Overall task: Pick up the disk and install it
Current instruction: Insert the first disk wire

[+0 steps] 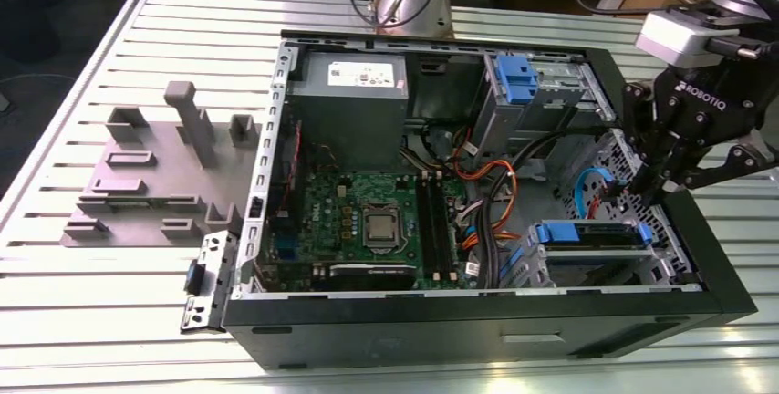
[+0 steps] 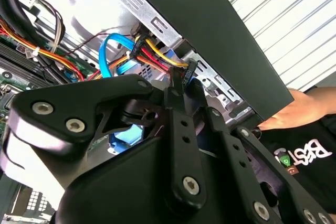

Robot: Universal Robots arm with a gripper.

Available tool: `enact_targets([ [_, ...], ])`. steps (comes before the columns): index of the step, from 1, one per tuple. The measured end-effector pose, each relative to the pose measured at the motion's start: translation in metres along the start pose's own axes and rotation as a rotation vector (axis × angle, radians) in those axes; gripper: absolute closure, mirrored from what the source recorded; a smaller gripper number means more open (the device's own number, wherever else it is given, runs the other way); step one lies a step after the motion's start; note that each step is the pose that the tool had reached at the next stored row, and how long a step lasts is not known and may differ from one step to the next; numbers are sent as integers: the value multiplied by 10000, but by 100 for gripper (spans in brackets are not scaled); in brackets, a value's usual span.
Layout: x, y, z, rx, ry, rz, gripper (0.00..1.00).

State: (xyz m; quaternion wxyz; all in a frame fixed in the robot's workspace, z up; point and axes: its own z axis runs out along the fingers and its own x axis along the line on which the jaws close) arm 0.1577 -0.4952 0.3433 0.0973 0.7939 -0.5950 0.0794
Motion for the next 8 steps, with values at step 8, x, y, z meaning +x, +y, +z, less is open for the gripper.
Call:
enact_targets([
  [8, 3, 7, -21, 1, 1, -2, 82],
])
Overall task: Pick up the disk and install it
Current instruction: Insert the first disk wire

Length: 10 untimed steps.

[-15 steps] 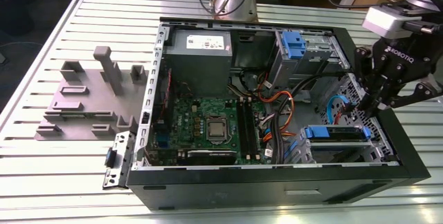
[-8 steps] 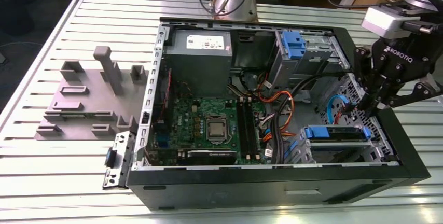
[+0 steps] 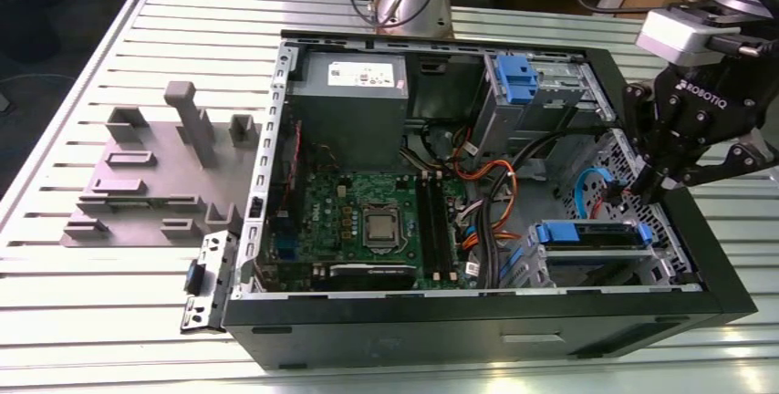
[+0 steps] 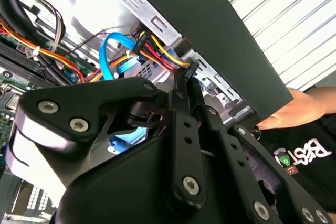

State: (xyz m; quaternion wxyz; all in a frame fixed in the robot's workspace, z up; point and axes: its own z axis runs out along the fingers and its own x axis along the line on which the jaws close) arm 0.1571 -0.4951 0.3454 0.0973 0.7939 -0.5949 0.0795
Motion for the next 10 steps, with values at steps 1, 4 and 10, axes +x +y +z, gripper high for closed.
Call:
enact_targets([
  [1, 1, 4, -9, 1, 4, 1, 82],
  [4, 1, 12, -13, 1, 16, -3, 82],
  [10, -10, 46, -11, 0, 19, -5, 82],
])
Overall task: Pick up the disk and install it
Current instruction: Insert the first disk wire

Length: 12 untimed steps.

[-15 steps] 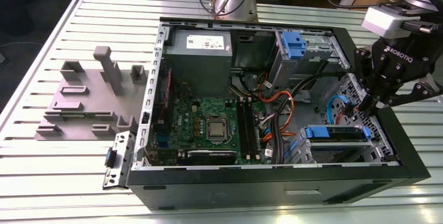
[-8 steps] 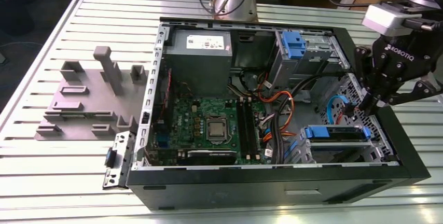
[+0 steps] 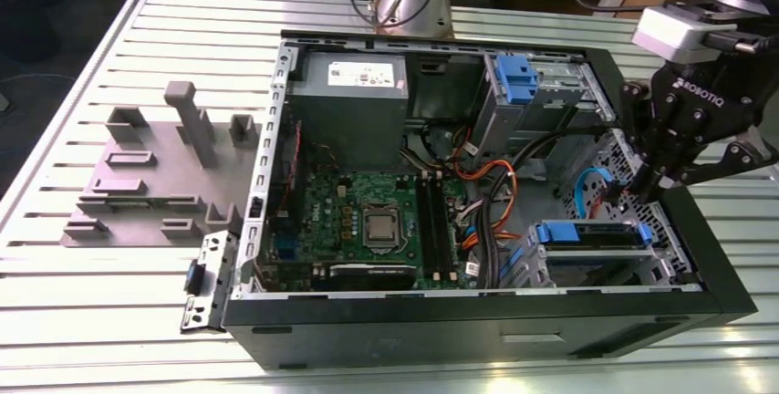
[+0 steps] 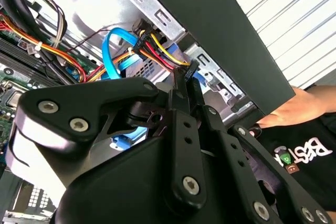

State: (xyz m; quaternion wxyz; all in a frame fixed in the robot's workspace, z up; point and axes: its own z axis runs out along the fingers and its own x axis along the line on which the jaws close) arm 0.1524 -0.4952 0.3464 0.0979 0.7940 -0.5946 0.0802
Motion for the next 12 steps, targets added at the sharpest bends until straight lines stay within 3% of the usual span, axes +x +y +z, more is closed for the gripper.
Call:
enact_targets([
  [4, 4, 27, 5, 1, 1, 0, 82],
  [9, 59, 72, 22, 50, -127, 3, 82],
  [12, 59, 121, 26, 97, -163, 13, 82],
])
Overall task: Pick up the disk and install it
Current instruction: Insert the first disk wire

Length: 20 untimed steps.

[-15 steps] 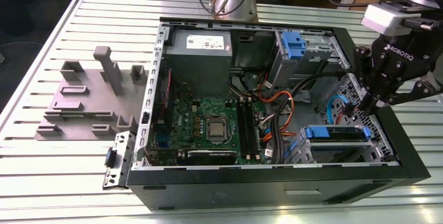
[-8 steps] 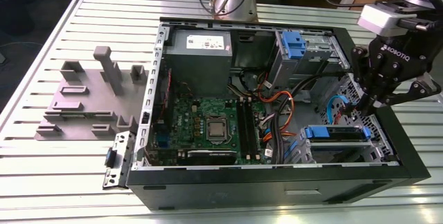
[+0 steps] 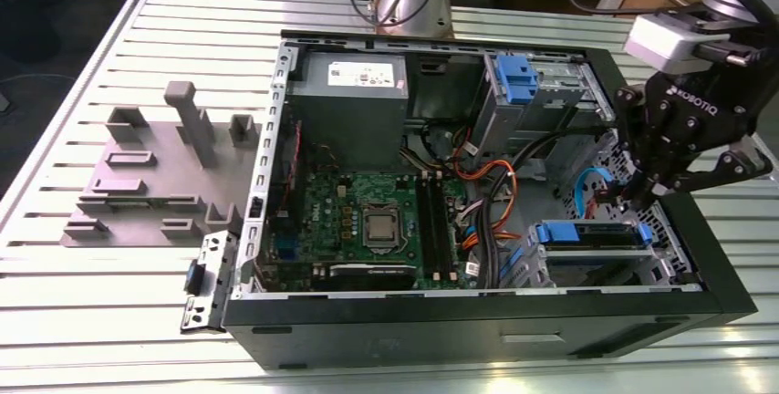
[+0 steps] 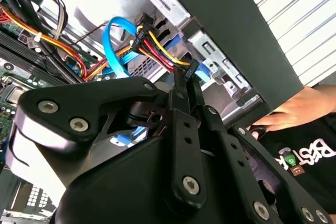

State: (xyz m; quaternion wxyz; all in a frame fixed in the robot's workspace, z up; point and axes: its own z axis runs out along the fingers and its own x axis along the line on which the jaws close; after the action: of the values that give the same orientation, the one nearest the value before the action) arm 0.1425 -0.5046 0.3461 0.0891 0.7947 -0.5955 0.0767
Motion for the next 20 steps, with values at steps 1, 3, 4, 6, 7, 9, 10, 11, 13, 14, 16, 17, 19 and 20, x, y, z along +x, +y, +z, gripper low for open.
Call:
enact_targets([
  [1, 1, 12, 0, 14, -7, 3, 82],
  [3, 9, 38, 5, 47, -33, 9, 82],
  [4, 18, 48, 10, 61, -55, 11, 82],
  [6, 47, 63, 24, 84, -109, 14, 82],
  [7, 61, 69, 31, 94, -133, 15, 82],
  [9, 87, 83, 46, 114, -172, 18, 82],
  [10, 95, 92, 51, 126, -188, 20, 82],
  [11, 99, 103, 56, 140, -201, 23, 82],
  [13, 102, 122, 64, 173, -240, 28, 82],
  [14, 103, 129, 67, 191, -268, 31, 82],
  [16, 106, 142, 75, 223, -331, 36, 82],
  [17, 110, 147, 80, 238, -368, 38, 82],
  [19, 124, 153, 91, 268, -456, 40, 82],
  [20, 133, 155, 96, 284, -508, 43, 82],
])
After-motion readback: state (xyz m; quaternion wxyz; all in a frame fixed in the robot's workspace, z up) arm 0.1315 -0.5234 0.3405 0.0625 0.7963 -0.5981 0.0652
